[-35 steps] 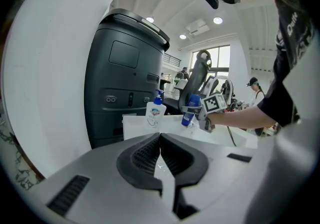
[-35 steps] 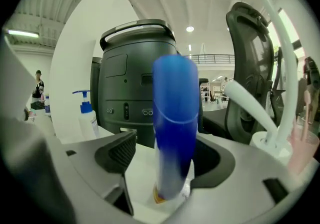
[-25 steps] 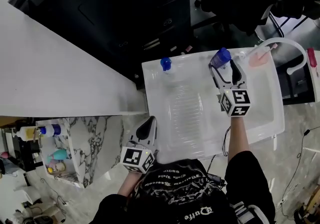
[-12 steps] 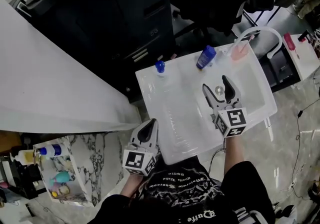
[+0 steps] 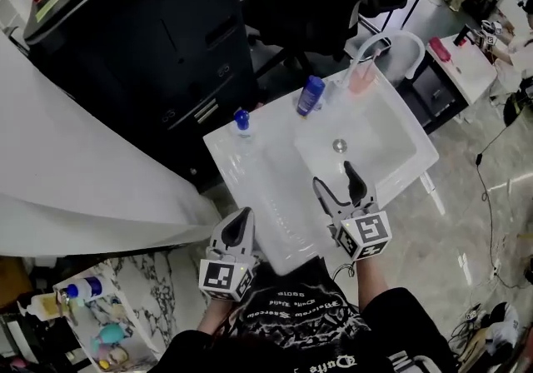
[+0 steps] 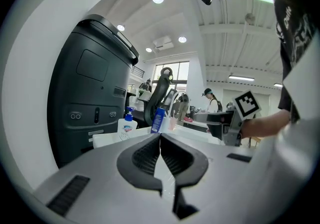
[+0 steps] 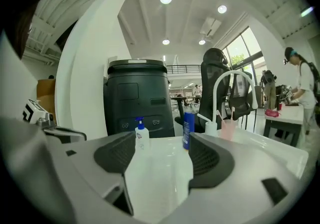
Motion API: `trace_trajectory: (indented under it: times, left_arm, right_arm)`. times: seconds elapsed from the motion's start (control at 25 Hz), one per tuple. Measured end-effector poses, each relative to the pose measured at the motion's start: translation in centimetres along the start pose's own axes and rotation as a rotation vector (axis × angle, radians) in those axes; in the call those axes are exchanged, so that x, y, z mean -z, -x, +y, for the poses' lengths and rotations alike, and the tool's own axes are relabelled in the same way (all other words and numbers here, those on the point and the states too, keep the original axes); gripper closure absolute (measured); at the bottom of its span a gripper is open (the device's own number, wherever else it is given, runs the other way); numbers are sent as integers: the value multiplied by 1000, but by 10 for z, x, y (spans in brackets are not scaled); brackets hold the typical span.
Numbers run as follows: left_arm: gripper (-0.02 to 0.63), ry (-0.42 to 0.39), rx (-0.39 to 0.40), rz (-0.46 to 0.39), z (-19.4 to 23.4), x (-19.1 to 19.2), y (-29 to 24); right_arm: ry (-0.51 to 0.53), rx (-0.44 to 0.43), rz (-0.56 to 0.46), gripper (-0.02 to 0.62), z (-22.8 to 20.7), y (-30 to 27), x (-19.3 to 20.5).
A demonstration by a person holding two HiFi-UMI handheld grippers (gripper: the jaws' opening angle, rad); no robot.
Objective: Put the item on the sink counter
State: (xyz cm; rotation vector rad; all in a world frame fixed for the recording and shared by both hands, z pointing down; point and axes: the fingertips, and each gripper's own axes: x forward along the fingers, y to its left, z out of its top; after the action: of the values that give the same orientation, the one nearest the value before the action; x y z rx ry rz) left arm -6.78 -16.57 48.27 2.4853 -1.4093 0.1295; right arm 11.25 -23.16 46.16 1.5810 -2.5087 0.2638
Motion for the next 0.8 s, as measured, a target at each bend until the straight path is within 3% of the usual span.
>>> trace_trajectory:
  times: [0.4, 0.6, 0.64, 0.72, 0.8]
  left_arm:
    - [600, -29, 116, 12, -30, 5, 1]
    - [598, -33, 142, 24, -39, 10, -1]
    - [600, -33, 144, 23, -41, 10, -2]
    - [600, -35, 149, 20, -43, 8, -3]
    - [600, -37, 151, 19, -45, 8, -3]
  right_arm:
    - [-96, 70, 21, 272, 26, 57, 35]
    - [-82, 103, 47, 282, 27, 76, 50]
    - [-78, 105, 45, 303, 26, 78, 49]
    - [-79, 102, 34, 435, 25, 82, 47]
    - [-89, 94, 24, 472, 26, 83, 45]
